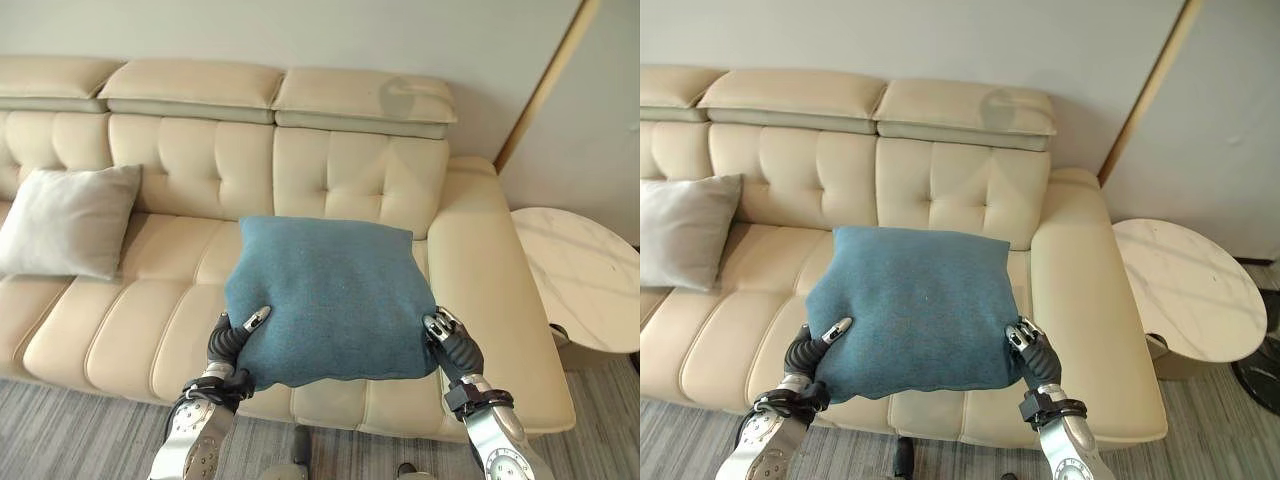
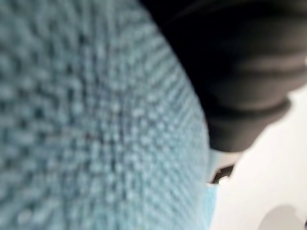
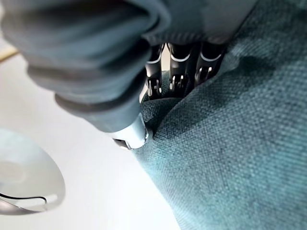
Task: Pick up all the scattered cushions and arrange them neatly on the sofa.
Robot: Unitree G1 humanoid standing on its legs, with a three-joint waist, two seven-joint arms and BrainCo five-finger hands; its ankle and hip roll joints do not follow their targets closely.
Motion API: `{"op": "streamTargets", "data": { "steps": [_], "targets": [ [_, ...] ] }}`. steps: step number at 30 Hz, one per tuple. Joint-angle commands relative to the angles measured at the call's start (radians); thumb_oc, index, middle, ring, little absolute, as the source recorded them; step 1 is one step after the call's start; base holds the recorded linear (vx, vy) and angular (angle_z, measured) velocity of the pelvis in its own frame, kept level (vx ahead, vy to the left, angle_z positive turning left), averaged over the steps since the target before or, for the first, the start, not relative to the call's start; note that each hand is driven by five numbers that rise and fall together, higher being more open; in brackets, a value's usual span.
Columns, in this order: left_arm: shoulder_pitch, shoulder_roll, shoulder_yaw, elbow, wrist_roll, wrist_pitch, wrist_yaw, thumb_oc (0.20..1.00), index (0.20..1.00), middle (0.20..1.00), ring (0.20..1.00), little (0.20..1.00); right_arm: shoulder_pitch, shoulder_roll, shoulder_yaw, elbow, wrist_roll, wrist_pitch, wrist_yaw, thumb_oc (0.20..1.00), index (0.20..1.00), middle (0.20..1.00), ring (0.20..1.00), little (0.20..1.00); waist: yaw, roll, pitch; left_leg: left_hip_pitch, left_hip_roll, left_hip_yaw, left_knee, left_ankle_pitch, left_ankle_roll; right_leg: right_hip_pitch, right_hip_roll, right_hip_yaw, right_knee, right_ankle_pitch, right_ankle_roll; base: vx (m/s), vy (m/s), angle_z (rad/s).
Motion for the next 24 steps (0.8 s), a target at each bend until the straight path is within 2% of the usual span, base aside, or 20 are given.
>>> {"op": "streamTargets", "data": {
  "steps": [1, 2, 3, 5, 8, 13, 18, 21, 22, 23, 24],
  "targets": [
    [-0.066, -0.033, 0.008, -0.12, 0.053, -0.103, -0.02, 0.2, 0.2, 0.2, 0.2, 0.2, -0.096, 0.016, 0.027, -0.072, -0.04, -0.05, 0.039, 0.2, 0.2, 0.2, 0.2, 0.2, 0.01, 0.03, -0.025, 0.062, 0.068, 0.009, -0.002, -0.12, -0.036, -0.108, 0.05, -0.228, 0.081, -0.008, -0.04, -0.04, 0.088, -1.14],
    [-0.069, -0.035, 0.016, -0.117, 0.052, -0.102, -0.012, 0.2, 0.2, 0.2, 0.2, 0.2, -0.112, 0.016, 0.03, -0.065, -0.057, -0.052, 0.032, 0.2, 0.2, 0.2, 0.2, 0.2, 0.019, 0.032, -0.019, 0.066, 0.064, 0.027, -0.001, -0.123, -0.039, -0.126, 0.046, -0.31, 0.053, -0.003, -0.053, -0.03, 0.039, -0.9],
    [-0.062, -0.032, 0.018, -0.109, 0.061, -0.097, -0.016, 0.2, 0.2, 0.2, 0.2, 0.2, -0.107, 0.011, 0.024, -0.057, -0.079, -0.055, 0.021, 0.2, 0.2, 0.2, 0.2, 0.2, 0.016, 0.032, -0.019, 0.067, 0.058, 0.027, 0.003, -0.13, -0.04, -0.102, 0.055, -0.34, 0.001, -0.012, -0.061, 0.0, 0.012, -0.87],
    [-0.07, -0.042, 0.015, -0.1, 0.064, -0.09, -0.028, 0.2, 0.2, 0.2, 0.2, 0.2, -0.118, 0.005, 0.02, -0.046, -0.079, -0.051, 0.023, 0.2, 0.2, 0.2, 0.2, 0.2, 0.013, 0.017, -0.019, 0.061, 0.049, 0.024, 0.025, -0.133, -0.038, -0.079, 0.085, -0.288, -0.051, -0.005, -0.075, 0.04, -0.044, -0.21],
    [-0.069, -0.052, 0.018, -0.091, 0.066, -0.09, -0.041, 0.2, 0.2, 0.2, 0.2, 0.2, -0.129, -0.021, 0.023, -0.039, -0.123, -0.048, 0.004, 0.2, 0.2, 0.2, 0.2, 0.2, 0.023, 0.019, -0.046, 0.071, 0.049, 0.019, 0.001, -0.135, -0.044, -0.041, 0.088, -0.31, -0.129, 0.023, -0.071, 0.12, -0.077, 0.02],
    [-0.087, -0.049, 0.005, -0.051, 0.089, -0.076, -0.038, 0.2, 0.2, 0.2, 0.2, 0.2, -0.157, -0.048, 0.027, -0.029, -0.205, -0.038, -0.021, 0.2, 0.2, 0.2, 0.2, 0.2, 0.021, 0.024, -0.063, 0.095, 0.054, 0.009, -0.007, -0.143, -0.05, 0.004, 0.092, -0.323, -0.165, 0.023, -0.067, 0.13, -0.048, 0.14],
    [-0.193, -0.043, -0.028, 0.015, 0.113, -0.08, 0.027, 0.2, 0.2, 0.2, 0.2, 0.2, -0.265, -0.06, 0.032, -0.043, -0.279, -0.047, -0.099, 0.2, 0.2, 0.2, 0.2, 0.2, 0.013, 0.031, -0.051, 0.083, 0.059, 0.002, -0.007, -0.148, -0.052, -0.003, 0.094, -0.314, -0.166, 0.016, -0.067, 0.05, -0.032, 0.09],
    [-0.4, -0.026, -0.103, 0.077, 0.104, -0.102, 0.084, 0.2, 0.2, 0.2, 0.2, 0.2, -0.495, -0.057, 0.09, -0.012, -0.299, -0.076, -0.178, 0.2, 0.2, 0.2, 0.2, 0.2, 0.005, 0.042, 0.007, 0.016, 0.064, 0.003, -0.003, -0.138, -0.05, -0.094, 0.095, -0.288, -0.133, 0.014, -0.07, -0.16, -0.008, 0.03],
    [-0.404, -0.026, -0.103, 0.079, 0.104, -0.102, 0.084, 0.2, 0.2, 0.2, 0.2, 0.2, -0.498, -0.057, 0.089, -0.01, -0.299, -0.076, -0.178, 0.2, 0.2, 0.2, 0.2, 0.2, 0.005, 0.041, 0.005, 0.011, 0.063, 0.003, -0.003, -0.135, -0.05, -0.099, 0.094, -0.288, -0.133, 0.016, -0.071, -0.56, -0.041, -0.02],
    [-0.797, 0.048, -0.197, 0.194, 0.079, -0.164, 0.18, 0.2, 0.2, 0.2, 0.2, 0.2, -0.864, -0.059, 0.156, 0.062, -0.327, -0.114, -0.29, 0.2, 0.2, 0.2, 0.2, 0.2, 0.003, 0.041, 0.098, -0.18, 0.071, -0.009, 0.088, -0.123, -0.053, -0.281, 0.086, -0.261, -0.047, 0.028, -0.08, -0.54, -0.05, -0.07],
    [-0.937, 0.088, -0.215, 0.229, 0.079, -0.187, 0.206, 0.2, 0.2, 0.2, 0.2, 0.2, -0.995, -0.068, 0.166, 0.097, -0.338, -0.133, -0.326, 0.2, 0.2, 0.2, 0.2, 0.2, 0.005, 0.038, 0.116, -0.255, 0.072, -0.015, 0.126, -0.122, -0.056, -0.347, 0.083, -0.255, -0.019, 0.032, -0.083, -0.59, -0.054, -0.17]
  ]
}}
